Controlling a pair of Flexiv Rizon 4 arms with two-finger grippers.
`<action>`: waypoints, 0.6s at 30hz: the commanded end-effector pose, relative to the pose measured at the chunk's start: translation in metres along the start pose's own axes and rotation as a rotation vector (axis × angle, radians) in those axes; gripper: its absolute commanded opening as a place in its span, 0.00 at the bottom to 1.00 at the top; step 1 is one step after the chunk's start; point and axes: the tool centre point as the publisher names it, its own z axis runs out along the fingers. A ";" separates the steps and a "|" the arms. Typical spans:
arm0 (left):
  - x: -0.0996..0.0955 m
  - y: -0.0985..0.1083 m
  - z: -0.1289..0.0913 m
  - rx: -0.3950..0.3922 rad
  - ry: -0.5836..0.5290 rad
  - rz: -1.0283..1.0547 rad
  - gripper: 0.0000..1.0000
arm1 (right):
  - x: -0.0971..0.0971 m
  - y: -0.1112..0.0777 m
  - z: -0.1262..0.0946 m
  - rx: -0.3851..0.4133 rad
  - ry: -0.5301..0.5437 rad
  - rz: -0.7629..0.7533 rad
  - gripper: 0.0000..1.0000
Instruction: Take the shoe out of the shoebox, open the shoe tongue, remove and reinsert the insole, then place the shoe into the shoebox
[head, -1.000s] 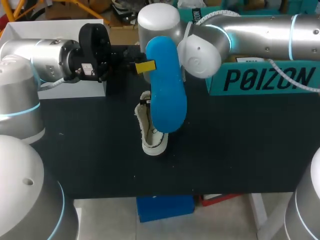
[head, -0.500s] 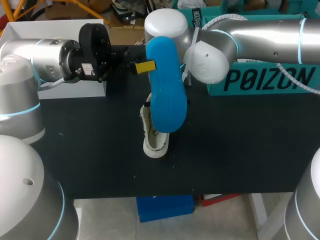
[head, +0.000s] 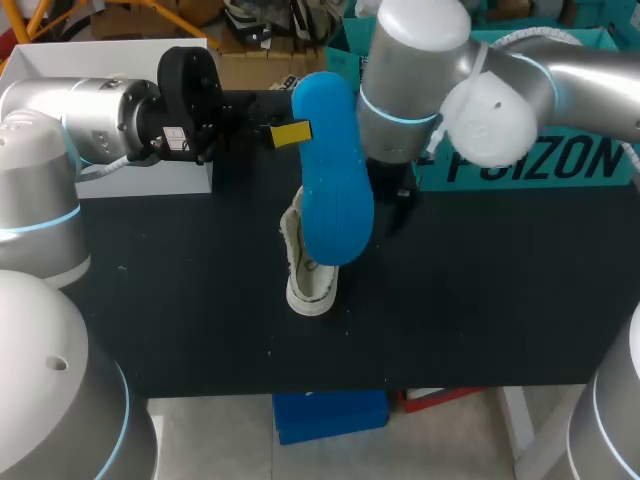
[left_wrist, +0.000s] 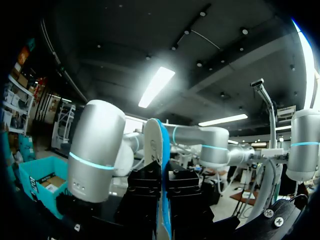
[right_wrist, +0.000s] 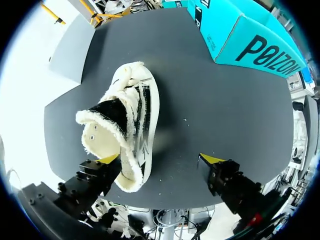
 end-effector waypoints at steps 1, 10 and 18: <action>0.001 0.001 0.001 0.000 -0.003 0.002 0.00 | -0.031 -0.006 -0.019 -0.014 0.228 0.012 1.00; 0.001 0.001 0.001 0.000 -0.003 0.002 0.00 | -0.030 -0.003 -0.049 -0.023 0.582 0.006 1.00; 0.001 0.001 0.001 0.000 -0.003 0.002 0.00 | -0.030 -0.003 -0.049 -0.023 0.582 0.006 1.00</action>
